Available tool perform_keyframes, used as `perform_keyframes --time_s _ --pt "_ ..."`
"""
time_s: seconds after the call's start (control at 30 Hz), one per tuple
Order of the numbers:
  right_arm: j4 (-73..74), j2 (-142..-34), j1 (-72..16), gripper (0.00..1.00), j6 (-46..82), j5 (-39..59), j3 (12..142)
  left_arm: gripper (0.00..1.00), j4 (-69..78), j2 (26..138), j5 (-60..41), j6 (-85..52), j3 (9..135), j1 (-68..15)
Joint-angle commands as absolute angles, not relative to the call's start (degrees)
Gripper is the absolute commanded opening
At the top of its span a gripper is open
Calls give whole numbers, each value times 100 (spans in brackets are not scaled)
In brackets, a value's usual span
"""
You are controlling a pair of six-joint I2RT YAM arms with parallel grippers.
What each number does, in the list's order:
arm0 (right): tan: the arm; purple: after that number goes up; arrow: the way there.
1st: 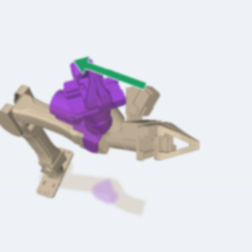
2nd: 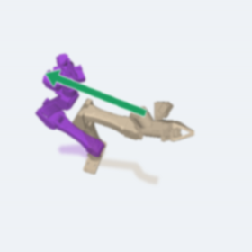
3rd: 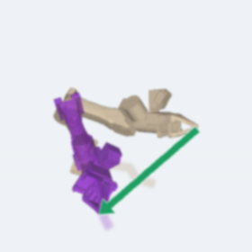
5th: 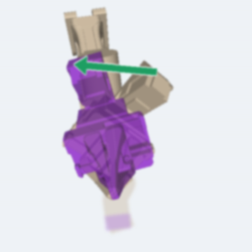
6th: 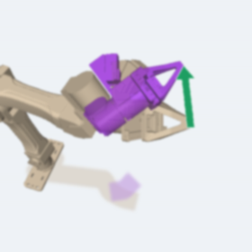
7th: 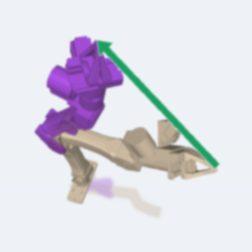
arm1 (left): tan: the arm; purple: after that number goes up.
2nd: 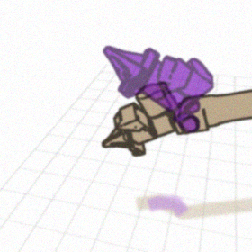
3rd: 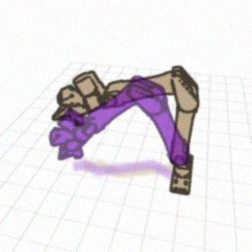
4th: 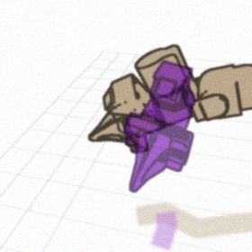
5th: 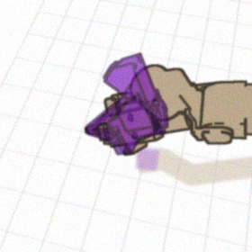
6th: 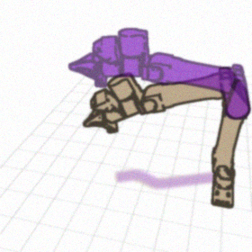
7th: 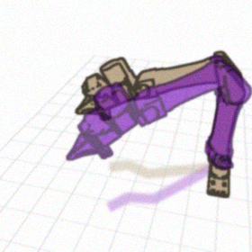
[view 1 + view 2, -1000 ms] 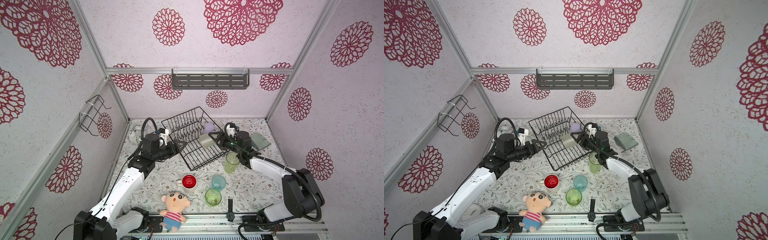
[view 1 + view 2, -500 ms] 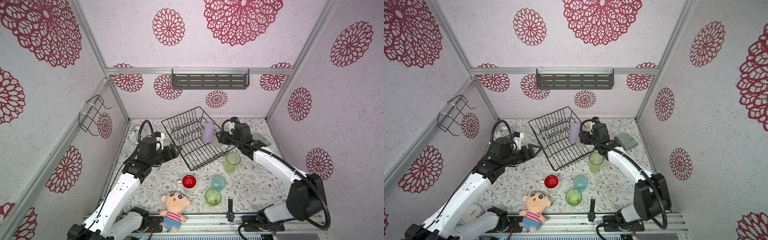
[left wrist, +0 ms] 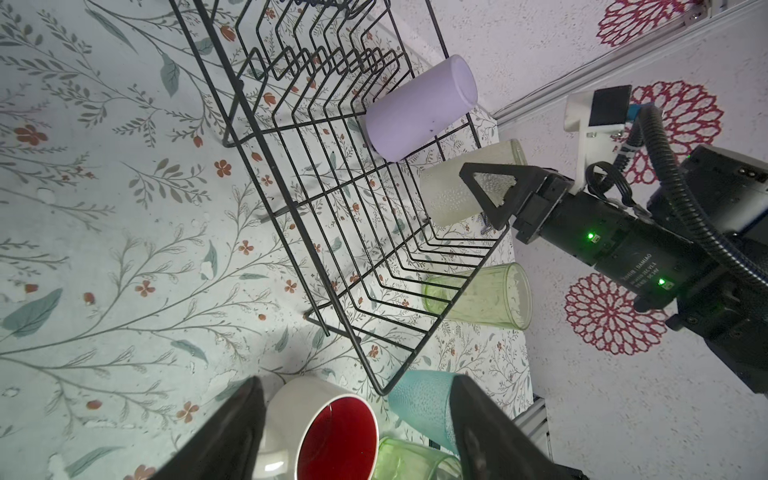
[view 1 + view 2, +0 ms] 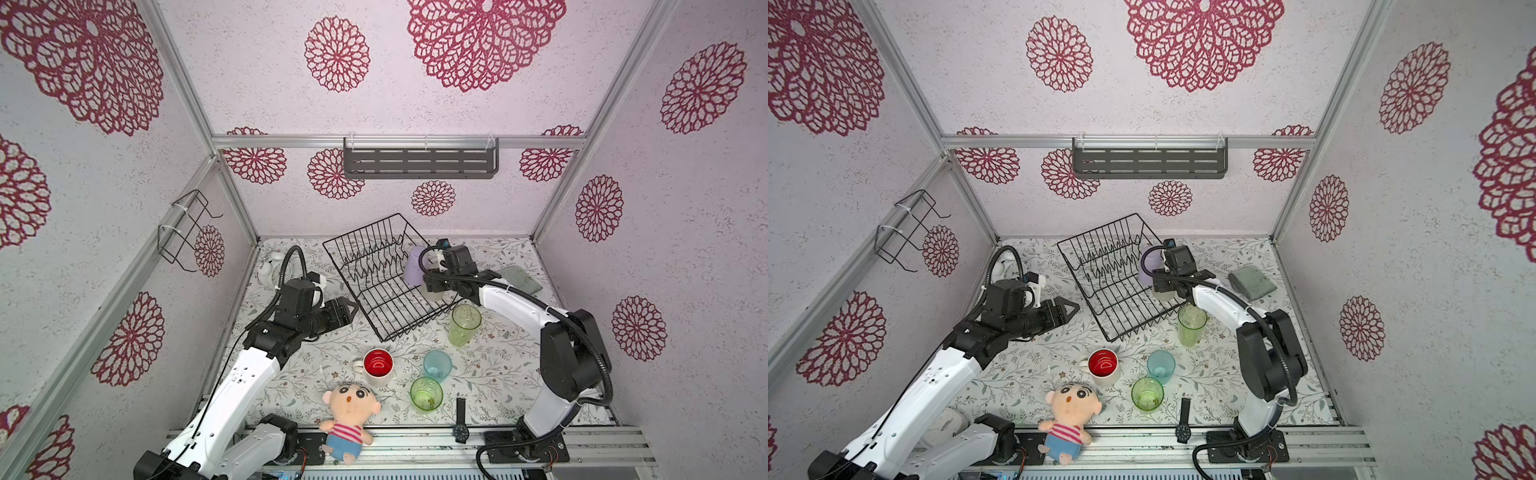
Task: Load the cups into the dish rack
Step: 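Lower the pale green cup into the rack with the right gripper while the left withdraws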
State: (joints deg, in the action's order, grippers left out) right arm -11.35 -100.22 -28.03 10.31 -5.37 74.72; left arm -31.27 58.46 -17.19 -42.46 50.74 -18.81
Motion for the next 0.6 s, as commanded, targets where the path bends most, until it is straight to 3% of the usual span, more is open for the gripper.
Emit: perform_keyframes --time_s 0.0,0.57 --pt "-1173 -10085 -2883 60 689 -810 7775 74 -3132 5795 -1637 -4104 5123 -1839" --pt "-1423 -10477 -2883 69 483 -1134 7901 73 -3113 5782 -1582 -4106 5116 -1845"
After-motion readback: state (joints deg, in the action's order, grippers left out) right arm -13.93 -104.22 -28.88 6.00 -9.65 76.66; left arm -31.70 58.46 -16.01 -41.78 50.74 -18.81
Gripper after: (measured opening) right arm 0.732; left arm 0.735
